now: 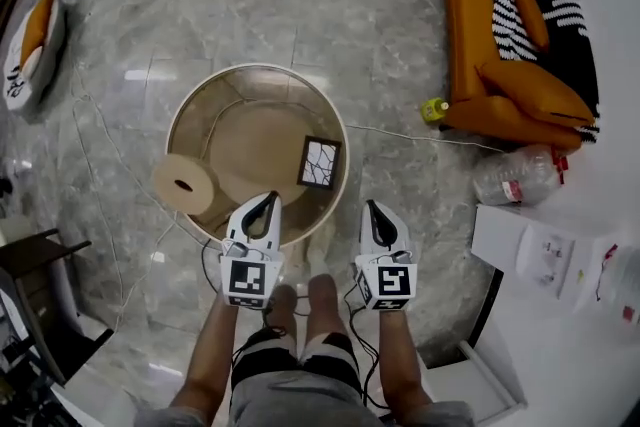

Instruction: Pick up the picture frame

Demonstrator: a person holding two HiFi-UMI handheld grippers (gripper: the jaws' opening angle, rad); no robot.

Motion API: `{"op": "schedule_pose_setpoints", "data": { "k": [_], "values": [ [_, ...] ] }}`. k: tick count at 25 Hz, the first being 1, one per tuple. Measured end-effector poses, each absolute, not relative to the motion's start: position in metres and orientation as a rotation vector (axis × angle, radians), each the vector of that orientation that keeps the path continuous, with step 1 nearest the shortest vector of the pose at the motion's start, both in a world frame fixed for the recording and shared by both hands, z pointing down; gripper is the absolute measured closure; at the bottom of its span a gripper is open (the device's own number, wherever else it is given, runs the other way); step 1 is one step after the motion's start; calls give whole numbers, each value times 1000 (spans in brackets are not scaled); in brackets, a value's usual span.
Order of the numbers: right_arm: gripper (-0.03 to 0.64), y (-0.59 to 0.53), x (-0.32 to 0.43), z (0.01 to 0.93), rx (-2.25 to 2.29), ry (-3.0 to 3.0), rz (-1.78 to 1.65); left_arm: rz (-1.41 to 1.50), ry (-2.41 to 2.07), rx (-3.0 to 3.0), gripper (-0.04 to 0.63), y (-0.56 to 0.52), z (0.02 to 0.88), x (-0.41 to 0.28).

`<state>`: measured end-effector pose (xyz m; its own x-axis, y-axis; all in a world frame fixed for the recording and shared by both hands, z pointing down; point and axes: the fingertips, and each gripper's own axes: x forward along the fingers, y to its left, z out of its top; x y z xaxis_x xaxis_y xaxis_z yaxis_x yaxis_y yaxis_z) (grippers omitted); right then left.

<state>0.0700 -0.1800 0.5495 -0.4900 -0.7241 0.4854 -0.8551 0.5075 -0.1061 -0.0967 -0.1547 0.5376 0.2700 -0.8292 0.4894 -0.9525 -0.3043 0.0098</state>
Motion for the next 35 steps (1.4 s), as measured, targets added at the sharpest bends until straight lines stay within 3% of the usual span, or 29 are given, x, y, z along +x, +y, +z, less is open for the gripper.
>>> {"op": "schedule_pose_setpoints", "data": {
  "k": [21, 35],
  "values": [
    [617, -206, 64, 795, 1136, -2237, 669, 655, -1527, 2049, 578, -180, 778, -96],
    [617, -226, 44, 851, 1070, -2170, 774, 695, -1517, 2024, 578, -188, 810, -102]
  ]
}}
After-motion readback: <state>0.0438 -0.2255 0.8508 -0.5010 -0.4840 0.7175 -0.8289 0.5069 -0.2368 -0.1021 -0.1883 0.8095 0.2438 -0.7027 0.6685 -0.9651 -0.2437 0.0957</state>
